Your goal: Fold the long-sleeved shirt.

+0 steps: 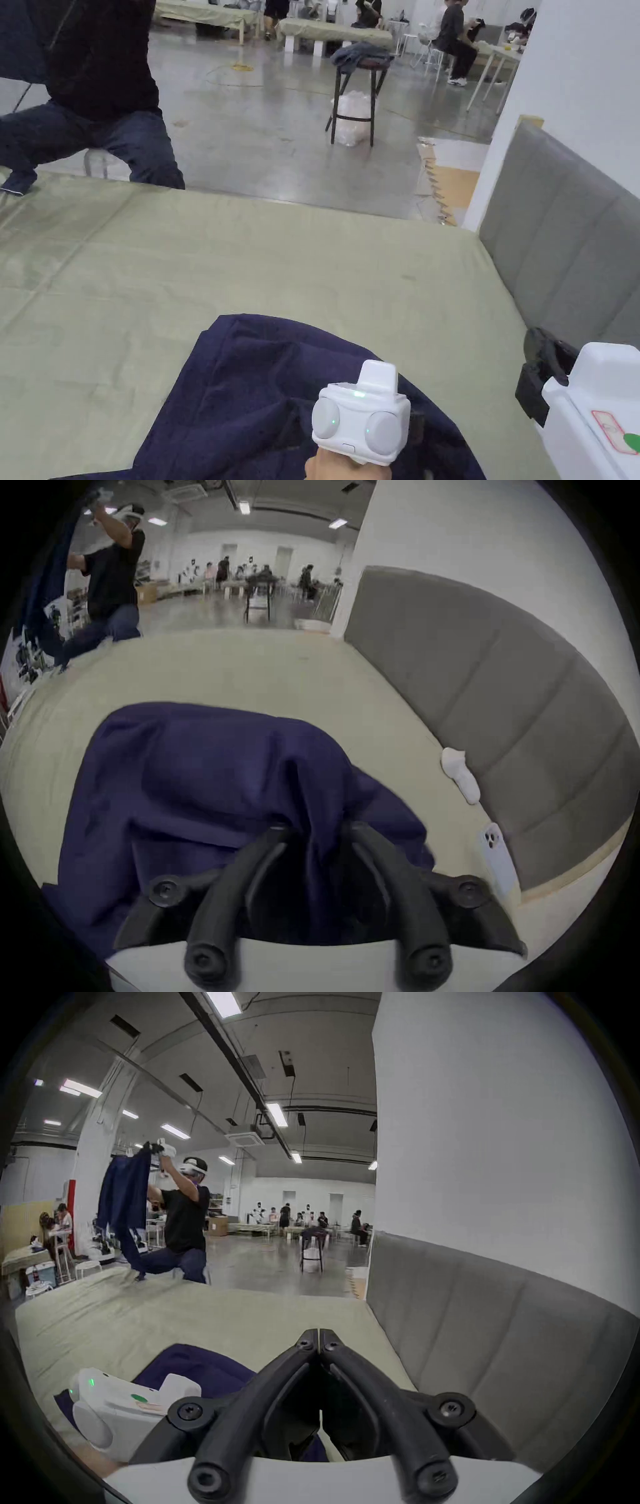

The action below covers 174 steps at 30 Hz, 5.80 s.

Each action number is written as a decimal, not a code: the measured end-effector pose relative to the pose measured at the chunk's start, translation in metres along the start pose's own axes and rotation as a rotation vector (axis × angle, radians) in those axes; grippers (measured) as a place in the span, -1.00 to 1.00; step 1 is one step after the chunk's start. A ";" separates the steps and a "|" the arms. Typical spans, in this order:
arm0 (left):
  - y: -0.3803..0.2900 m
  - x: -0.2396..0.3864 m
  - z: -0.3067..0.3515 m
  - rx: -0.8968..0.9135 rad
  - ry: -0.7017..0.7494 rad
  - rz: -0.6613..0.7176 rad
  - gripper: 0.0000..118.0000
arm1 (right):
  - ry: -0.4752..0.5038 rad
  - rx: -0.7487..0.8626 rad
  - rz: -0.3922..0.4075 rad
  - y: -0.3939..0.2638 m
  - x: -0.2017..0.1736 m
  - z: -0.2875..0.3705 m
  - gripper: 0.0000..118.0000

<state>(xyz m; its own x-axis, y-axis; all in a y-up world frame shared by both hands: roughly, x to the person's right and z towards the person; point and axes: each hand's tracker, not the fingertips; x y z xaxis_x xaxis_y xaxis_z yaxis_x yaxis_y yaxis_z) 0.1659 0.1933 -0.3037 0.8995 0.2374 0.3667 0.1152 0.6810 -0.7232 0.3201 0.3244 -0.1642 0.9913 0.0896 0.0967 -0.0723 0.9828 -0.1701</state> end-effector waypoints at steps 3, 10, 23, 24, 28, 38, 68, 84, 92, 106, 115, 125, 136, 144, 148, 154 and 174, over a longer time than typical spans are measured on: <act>0.012 -0.002 0.036 0.091 -0.018 -0.038 0.73 | -0.001 -0.007 -0.020 -0.002 -0.001 -0.001 -1.00; 0.019 -0.071 0.175 0.400 0.063 -0.027 0.88 | 0.047 0.017 -0.047 0.003 -0.026 0.005 -1.00; -0.060 -0.212 0.225 0.402 0.347 0.054 -0.93 | 0.114 -0.125 -0.060 -0.061 -0.068 0.017 -1.00; -0.062 -0.213 0.222 0.396 0.352 0.052 -0.93 | 0.113 -0.141 -0.064 -0.068 -0.066 0.019 -1.00; -0.065 -0.221 0.209 0.359 0.333 0.082 -0.93 | 0.085 -0.288 -0.114 -0.097 -0.054 0.013 0.21; -0.104 -0.254 0.169 0.204 0.339 0.179 -0.93 | 0.256 -0.696 -0.054 -0.224 -0.105 0.007 0.99; -0.031 -0.295 0.142 0.125 -0.021 0.193 -0.78 | 0.223 -0.430 -0.244 -0.162 -0.061 0.009 -0.91; 0.140 -0.245 0.370 0.614 0.072 0.015 -0.78 | 0.238 -0.013 -0.122 0.138 0.033 0.003 -0.91; 0.225 -0.220 0.460 0.783 0.102 -0.007 -0.78 | 0.234 0.112 -0.066 0.283 0.034 -0.002 -0.91; 0.382 -0.222 0.490 0.877 0.164 0.019 -0.78 | 0.154 0.235 -0.024 0.450 0.025 -0.072 -0.91; 0.478 -0.241 0.442 0.923 0.262 0.011 -0.78 | 0.086 0.303 0.022 0.463 0.026 -0.087 -0.91; 0.543 -0.278 0.398 0.980 0.317 0.011 -0.78 | -0.010 0.392 0.010 0.517 -0.017 -0.268 -0.91; 0.481 -0.303 0.328 0.830 0.320 -0.012 -0.78 | 0.011 0.293 -0.016 0.427 -0.018 -0.288 -0.91; 0.361 -0.306 0.282 0.597 0.260 -0.020 -0.78 | 0.054 0.072 0.029 0.294 -0.007 -0.251 -0.91; 0.284 -0.297 0.274 0.517 0.244 -0.041 -0.78 | 0.086 -0.023 0.026 0.215 0.006 -0.214 -0.91; 0.154 -0.283 0.281 0.442 0.169 0.003 -0.78 | 0.135 -0.141 0.039 0.109 0.025 -0.128 -0.91; -0.190 -0.301 0.247 -0.239 0.124 0.079 -0.78 | 0.298 -0.868 0.107 -0.190 -0.001 0.060 -0.91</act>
<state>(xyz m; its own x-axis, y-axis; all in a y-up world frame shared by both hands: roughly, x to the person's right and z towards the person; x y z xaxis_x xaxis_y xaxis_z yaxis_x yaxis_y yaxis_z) -0.2304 0.1640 -0.1321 0.9526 0.1867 0.2400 0.1255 0.4774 -0.8697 0.3265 0.1468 -0.0734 0.9802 0.0095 -0.1977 -0.1764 0.4949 -0.8509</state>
